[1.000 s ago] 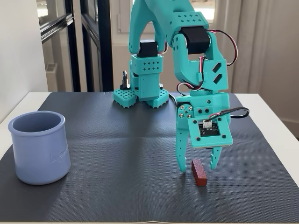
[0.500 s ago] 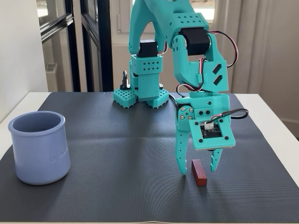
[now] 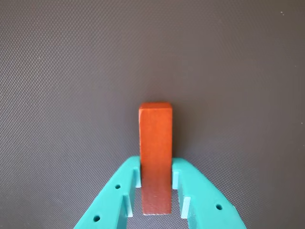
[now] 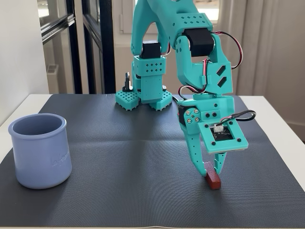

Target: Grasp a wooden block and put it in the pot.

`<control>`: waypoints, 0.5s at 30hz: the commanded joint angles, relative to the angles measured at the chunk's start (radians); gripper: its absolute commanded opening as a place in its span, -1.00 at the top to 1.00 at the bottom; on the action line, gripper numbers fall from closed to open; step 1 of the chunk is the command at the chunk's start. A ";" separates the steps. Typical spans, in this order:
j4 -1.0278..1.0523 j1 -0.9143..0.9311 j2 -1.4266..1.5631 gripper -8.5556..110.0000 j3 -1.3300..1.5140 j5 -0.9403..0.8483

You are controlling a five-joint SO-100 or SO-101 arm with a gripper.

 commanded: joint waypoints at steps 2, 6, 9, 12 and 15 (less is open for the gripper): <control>-0.003 0.011 0.006 0.85 -0.034 -0.038; -0.003 0.028 0.006 0.85 -0.035 -0.083; -0.003 0.046 0.015 0.85 -0.038 -0.109; -0.003 0.075 0.018 0.85 -0.048 -0.147; -0.003 0.098 0.048 0.85 -0.049 -0.181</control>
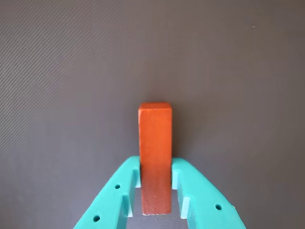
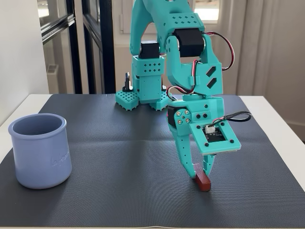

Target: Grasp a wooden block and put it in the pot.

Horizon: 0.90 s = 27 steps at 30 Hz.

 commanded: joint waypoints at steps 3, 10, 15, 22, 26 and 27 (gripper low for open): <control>-0.003 0.044 0.098 0.85 -0.043 -0.072; -0.002 0.106 0.225 0.85 -0.041 -0.184; 0.000 0.179 0.310 0.85 -0.040 -0.296; 0.031 0.334 0.453 0.85 -0.038 -0.446; 0.143 0.439 0.549 0.85 -0.038 -0.503; 0.170 0.465 0.568 0.85 -0.038 -0.522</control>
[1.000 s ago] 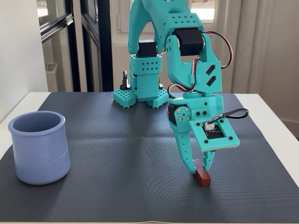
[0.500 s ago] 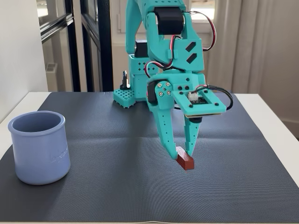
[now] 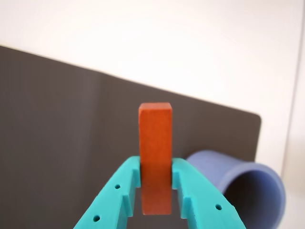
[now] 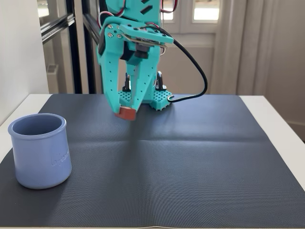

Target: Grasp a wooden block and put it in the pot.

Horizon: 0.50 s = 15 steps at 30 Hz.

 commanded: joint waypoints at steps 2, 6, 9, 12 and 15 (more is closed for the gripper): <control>0.083 0.112 0.109 0.85 -0.040 -0.066; 0.124 0.189 0.158 0.85 -0.040 -0.123; 0.138 0.235 0.172 0.85 -0.040 -0.158; 0.138 0.265 0.173 0.85 -0.040 -0.181; 0.138 0.293 0.166 0.85 -0.040 -0.196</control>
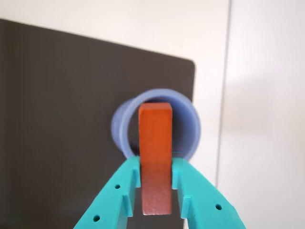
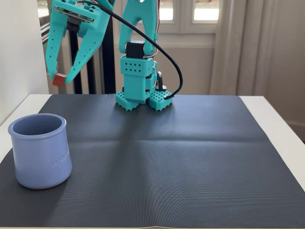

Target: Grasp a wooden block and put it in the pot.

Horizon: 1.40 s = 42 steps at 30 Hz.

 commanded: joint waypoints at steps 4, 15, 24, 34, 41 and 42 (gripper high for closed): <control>0.000 0.041 0.029 0.85 -0.040 -0.009; -0.133 0.048 0.028 0.85 0.067 -0.009; -0.153 0.048 -0.043 0.85 0.080 -0.009; -0.189 0.060 -0.094 0.85 0.074 -0.009; -0.189 0.074 -0.095 0.84 0.074 -0.008; -0.189 0.074 -0.095 0.80 0.074 -0.008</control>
